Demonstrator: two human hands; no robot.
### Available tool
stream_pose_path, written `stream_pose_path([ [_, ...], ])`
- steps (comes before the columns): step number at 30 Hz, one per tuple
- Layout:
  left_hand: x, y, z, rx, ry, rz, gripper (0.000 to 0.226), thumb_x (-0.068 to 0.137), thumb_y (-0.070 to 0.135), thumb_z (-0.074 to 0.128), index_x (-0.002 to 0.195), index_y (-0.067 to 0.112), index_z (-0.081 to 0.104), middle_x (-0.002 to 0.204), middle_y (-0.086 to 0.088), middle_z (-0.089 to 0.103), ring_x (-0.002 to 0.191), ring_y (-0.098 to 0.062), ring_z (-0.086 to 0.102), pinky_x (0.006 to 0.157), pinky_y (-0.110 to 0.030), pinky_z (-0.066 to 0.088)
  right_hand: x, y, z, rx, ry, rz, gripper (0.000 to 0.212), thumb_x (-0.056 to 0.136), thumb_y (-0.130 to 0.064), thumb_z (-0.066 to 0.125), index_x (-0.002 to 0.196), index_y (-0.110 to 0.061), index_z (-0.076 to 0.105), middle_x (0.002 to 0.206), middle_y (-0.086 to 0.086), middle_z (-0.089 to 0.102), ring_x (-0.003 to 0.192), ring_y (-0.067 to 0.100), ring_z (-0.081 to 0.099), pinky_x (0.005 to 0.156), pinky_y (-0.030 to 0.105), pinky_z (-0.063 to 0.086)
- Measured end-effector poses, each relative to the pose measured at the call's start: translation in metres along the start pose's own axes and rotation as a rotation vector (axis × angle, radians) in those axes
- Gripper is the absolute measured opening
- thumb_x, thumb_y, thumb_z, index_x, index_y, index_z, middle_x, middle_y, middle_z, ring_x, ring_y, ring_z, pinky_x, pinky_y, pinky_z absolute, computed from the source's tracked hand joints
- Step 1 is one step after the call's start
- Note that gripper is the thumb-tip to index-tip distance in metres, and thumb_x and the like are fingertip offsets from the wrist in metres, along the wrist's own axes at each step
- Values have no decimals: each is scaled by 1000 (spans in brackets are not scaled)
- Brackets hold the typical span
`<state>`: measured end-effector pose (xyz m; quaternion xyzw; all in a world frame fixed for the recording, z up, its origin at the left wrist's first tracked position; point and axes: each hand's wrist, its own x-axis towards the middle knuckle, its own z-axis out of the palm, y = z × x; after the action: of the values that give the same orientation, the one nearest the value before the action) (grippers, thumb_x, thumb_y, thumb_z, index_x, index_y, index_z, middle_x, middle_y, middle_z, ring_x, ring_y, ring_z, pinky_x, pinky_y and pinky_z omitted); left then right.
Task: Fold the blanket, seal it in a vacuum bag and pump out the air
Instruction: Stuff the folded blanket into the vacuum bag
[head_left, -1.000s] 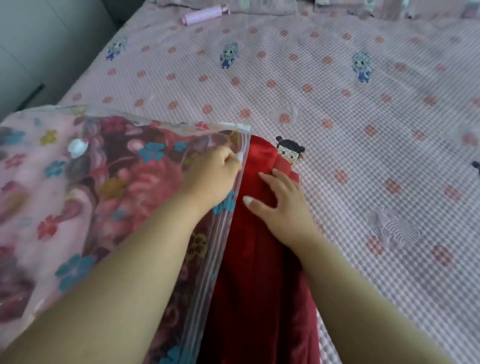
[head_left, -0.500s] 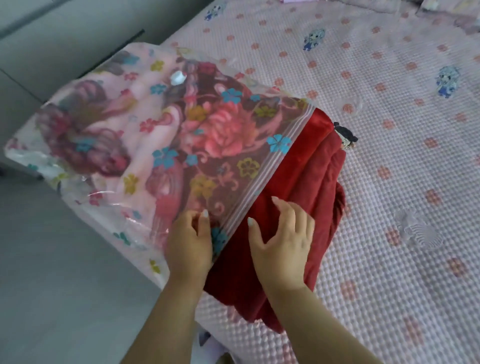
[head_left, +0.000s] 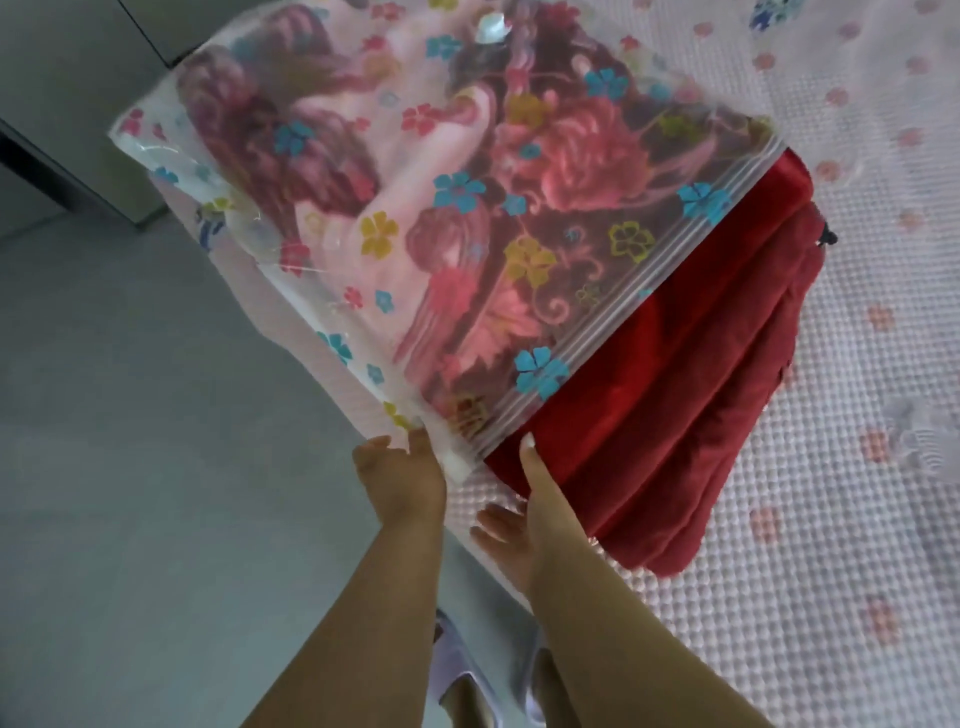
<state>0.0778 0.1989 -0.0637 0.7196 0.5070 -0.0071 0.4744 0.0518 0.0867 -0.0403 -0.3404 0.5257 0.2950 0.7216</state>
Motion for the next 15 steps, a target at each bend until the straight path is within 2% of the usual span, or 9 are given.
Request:
stream_pose_path([
  [3,3,-9,2,72,-190,36,56,100,46,37,111,-5,58,106,-19,66,98,-36,61,82,-36,47,6,13,-6,371,-23,-208,79,44,-51,85,109,-13,59,118,4,62,108,17,59,92,33,49],
  [5,0,-12,1,58,-213,73,57,101,45,32,109,-4,60,105,-20,66,98,-36,61,89,-42,48,10,18,-12,486,-38,-272,76,41,-53,86,102,-16,59,118,1,61,111,15,56,99,35,45],
  [7,-1,-18,1,22,-227,110,54,101,44,34,106,-3,61,100,-17,66,94,-32,62,85,-42,50,15,18,-16,540,-93,-291,66,50,-53,83,101,-18,59,118,1,61,116,17,53,107,39,40],
  [9,-5,-22,1,-59,-271,122,44,100,41,38,97,4,62,84,-5,65,78,-18,61,66,-25,49,17,13,-9,585,-180,-282,63,60,-52,77,109,-18,60,120,3,64,117,19,55,111,43,35],
  [10,-7,-23,2,-112,-302,122,35,100,38,42,93,10,62,80,0,64,75,-13,61,61,-18,47,18,11,-4,615,-213,-272,64,62,-51,76,113,-16,62,119,6,67,118,21,56,111,43,35],
  [11,-9,-24,3,-176,-337,114,26,99,33,47,94,14,63,82,1,66,78,-13,63,64,-16,49,19,8,2,656,-238,-264,64,63,-48,76,116,-15,63,118,8,68,118,23,57,110,44,36],
  [13,-13,-26,4,-291,-417,74,18,94,20,54,102,9,66,93,-8,71,91,-24,68,84,-34,55,18,1,11,734,-240,-247,59,66,-39,77,116,-10,65,111,12,71,115,27,60,107,43,41],
  [14,-16,-25,3,-313,-432,70,19,92,16,54,103,7,66,95,-11,72,94,-28,68,89,-43,54,17,-2,14,751,-228,-235,55,69,-35,76,115,-7,65,109,14,72,112,28,62,107,42,42],
  [15,-16,-26,3,-315,-421,83,18,90,14,55,101,8,67,95,-10,72,94,-27,68,90,-46,53,16,-4,17,759,-224,-222,49,74,-32,75,113,-5,65,106,15,72,110,28,63,106,41,43],
])
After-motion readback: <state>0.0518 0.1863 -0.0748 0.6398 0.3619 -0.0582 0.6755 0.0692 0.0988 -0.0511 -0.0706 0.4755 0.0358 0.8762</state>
